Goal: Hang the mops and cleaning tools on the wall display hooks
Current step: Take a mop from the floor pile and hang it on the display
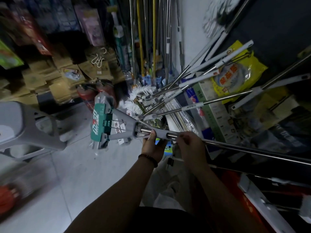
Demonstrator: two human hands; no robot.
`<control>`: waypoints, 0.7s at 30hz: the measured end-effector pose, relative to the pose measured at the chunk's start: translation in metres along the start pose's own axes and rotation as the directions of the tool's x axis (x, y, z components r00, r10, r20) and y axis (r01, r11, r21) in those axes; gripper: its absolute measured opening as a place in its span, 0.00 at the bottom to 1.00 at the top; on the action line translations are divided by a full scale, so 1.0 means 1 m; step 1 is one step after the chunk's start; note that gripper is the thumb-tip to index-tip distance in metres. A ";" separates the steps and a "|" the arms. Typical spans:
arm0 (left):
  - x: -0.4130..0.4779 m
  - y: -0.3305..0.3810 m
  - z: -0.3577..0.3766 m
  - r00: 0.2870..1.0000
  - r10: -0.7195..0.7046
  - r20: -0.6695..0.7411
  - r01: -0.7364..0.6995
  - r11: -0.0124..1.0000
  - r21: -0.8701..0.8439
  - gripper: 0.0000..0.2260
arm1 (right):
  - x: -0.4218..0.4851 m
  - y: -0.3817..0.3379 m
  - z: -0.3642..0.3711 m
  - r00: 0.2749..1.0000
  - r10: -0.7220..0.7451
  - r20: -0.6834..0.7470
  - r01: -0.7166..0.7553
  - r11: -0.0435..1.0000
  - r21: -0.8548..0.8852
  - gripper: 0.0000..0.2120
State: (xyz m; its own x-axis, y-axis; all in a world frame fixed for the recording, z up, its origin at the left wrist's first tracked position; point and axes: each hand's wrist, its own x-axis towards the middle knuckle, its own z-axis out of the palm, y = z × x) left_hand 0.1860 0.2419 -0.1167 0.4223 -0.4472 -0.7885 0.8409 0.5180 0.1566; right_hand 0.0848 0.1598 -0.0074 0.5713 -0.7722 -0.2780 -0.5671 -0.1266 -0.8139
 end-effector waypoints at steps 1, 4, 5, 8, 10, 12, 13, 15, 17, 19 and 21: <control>-0.003 0.002 0.005 1.000 0.018 0.025 -0.018 1.000 -0.001 0.24 | 0.005 -0.008 -0.002 0.990 -0.143 -0.002 0.141 0.981 -0.135 0.03; -0.012 0.014 0.025 0.992 0.081 0.095 -0.083 0.996 0.020 0.25 | 0.030 -0.034 -0.007 0.921 -0.388 0.035 0.356 0.800 -0.482 0.13; -0.014 0.020 0.031 0.990 0.096 0.099 -0.100 0.994 0.036 0.24 | 0.040 -0.042 -0.009 0.909 -0.410 0.077 0.377 0.729 -0.571 0.16; -0.022 0.043 0.048 0.982 0.156 0.109 -0.160 0.987 0.033 0.25 | 0.059 -0.072 -0.010 0.924 -0.263 0.278 0.372 0.786 -0.494 0.22; -0.030 0.060 0.060 0.969 0.198 0.149 -0.205 0.978 0.029 0.26 | 0.062 -0.088 -0.007 0.903 -0.225 0.367 0.378 0.822 -0.427 0.23; -0.038 0.078 0.073 0.949 0.250 0.195 -0.266 0.962 0.063 0.25 | 0.064 -0.099 0.002 0.877 -0.285 0.386 0.441 0.797 -0.414 0.20; -0.041 0.088 0.078 0.936 0.276 0.219 -0.299 0.950 0.083 0.24 | 0.064 -0.104 0.006 0.870 -0.316 0.379 0.461 0.796 -0.393 0.18; -0.050 0.108 0.088 0.908 0.322 0.268 -0.362 0.925 0.117 0.17 | 0.064 -0.117 0.013 0.868 -0.348 0.353 0.469 0.808 -0.357 0.16; -0.061 0.128 0.096 0.877 0.361 0.318 -0.424 0.893 0.153 0.13 | 0.064 -0.133 0.019 0.866 -0.381 0.324 0.483 0.807 -0.341 0.14; -0.072 0.147 0.103 0.841 0.402 0.364 -0.487 0.854 0.183 0.15 | 0.064 -0.149 0.022 0.861 -0.403 0.309 0.494 0.806 -0.327 0.11; -0.082 0.163 0.111 0.799 0.443 0.407 -0.554 0.805 0.214 0.15 | 0.061 -0.166 0.026 0.848 -0.420 0.321 0.513 0.804 -0.302 0.09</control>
State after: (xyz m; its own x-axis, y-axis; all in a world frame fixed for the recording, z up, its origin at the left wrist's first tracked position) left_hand 0.3264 0.2825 0.0393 0.8473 -0.4247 -0.3191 0.5149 0.5089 0.6899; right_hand 0.2291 0.1501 0.0973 0.9139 -0.4018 -0.0578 -0.3422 -0.6859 -0.6422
